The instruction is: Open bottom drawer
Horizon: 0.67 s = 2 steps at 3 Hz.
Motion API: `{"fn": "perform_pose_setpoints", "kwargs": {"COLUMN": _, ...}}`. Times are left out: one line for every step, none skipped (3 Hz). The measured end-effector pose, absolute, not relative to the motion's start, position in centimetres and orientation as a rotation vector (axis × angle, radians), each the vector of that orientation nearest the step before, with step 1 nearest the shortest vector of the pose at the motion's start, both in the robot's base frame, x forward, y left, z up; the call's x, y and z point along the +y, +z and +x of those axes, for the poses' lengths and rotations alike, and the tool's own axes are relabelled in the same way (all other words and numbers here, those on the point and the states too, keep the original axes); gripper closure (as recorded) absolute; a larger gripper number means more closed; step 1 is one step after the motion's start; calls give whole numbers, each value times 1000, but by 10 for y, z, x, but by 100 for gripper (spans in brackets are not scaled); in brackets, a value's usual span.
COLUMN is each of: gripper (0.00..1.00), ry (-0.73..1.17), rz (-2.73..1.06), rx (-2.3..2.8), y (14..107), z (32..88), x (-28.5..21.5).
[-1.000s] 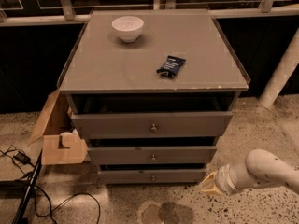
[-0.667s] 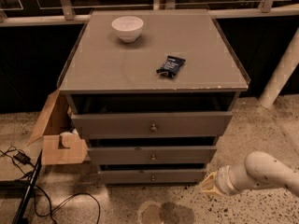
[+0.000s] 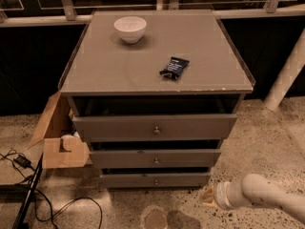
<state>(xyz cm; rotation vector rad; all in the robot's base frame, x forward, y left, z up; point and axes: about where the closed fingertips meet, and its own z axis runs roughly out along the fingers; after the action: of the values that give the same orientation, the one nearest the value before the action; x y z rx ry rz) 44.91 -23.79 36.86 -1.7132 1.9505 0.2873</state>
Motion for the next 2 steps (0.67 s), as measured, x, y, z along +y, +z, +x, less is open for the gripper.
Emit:
{"fn": "perform_pose_setpoints", "kwargs": {"gripper": 98, "ry": 263, "rz": -1732, "rx": 1900, "y": 320, "z": 464, "x": -233}}
{"fn": "perform_pose_setpoints", "kwargs": {"gripper": 75, "ry": 277, "rz": -1726, "rx": 1923, "y": 283, "z": 478, "x": -228}}
